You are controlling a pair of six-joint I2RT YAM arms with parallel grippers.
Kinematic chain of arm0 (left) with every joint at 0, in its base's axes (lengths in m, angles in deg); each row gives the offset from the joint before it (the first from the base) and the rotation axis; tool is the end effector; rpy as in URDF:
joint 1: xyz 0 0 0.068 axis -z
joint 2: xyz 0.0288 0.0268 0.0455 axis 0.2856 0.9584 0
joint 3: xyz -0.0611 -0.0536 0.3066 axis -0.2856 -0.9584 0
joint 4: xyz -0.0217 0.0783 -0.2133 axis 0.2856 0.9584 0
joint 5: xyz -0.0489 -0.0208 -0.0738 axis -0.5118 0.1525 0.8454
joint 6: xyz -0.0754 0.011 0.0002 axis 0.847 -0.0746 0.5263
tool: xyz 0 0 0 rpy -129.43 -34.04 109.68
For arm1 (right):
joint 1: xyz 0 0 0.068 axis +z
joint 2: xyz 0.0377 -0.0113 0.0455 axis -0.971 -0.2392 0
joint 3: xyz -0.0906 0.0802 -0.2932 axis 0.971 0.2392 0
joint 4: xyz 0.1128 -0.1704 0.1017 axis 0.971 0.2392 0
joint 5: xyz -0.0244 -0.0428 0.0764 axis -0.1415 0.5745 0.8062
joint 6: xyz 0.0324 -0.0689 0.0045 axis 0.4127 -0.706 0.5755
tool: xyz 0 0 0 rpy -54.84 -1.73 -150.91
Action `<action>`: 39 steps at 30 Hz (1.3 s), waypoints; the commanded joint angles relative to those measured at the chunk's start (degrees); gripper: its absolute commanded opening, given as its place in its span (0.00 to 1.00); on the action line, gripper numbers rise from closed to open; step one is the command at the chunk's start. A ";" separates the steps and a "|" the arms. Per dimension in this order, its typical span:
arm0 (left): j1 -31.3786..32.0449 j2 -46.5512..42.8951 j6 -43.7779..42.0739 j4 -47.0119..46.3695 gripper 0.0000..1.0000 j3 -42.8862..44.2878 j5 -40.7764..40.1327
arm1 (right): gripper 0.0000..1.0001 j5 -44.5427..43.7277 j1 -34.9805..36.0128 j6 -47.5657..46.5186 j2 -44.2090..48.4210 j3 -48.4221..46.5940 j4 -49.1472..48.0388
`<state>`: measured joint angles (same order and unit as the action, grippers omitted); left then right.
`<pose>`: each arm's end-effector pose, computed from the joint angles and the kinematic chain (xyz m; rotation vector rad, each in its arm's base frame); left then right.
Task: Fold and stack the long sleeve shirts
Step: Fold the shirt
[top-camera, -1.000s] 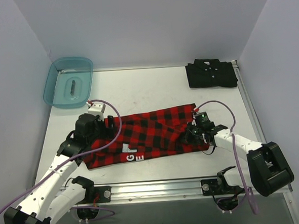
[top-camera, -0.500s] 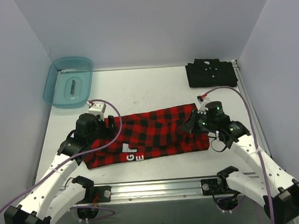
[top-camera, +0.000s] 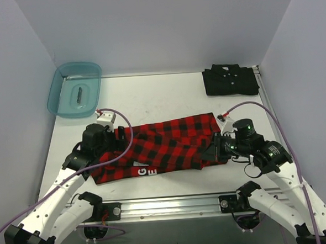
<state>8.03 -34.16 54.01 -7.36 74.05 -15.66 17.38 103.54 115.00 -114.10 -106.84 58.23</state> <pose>0.1348 -0.0545 0.2951 0.1877 2.1315 -0.2608 0.0822 0.0798 0.3374 -0.2556 2.2124 1.1682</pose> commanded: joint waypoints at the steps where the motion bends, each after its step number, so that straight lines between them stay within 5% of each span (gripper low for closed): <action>1: 0.08 -0.18 -0.43 -1.21 0.85 0.26 0.40 | 0.00 2.70 2.50 0.16 2.06 -3.53 5.57; 14: 0.08 0.70 -0.35 -0.68 0.85 0.26 -0.30 | 0.00 -11.79 26.57 10.70 -4.08 -3.01 4.44; 24: -0.10 1.23 0.18 0.02 0.85 0.61 -2.76 | 0.00 -16.36 42.83 14.93 -21.37 -16.44 0.30; 39: -3.35 1.05 3.61 1.96 0.85 1.14 -8.57 | 0.00 -10.92 52.51 15.54 -32.64 -30.95 -2.07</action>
<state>5.82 -32.94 56.09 -5.90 74.05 -22.89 4.48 154.33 130.47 -146.50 -133.97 56.79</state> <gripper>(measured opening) 0.853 0.027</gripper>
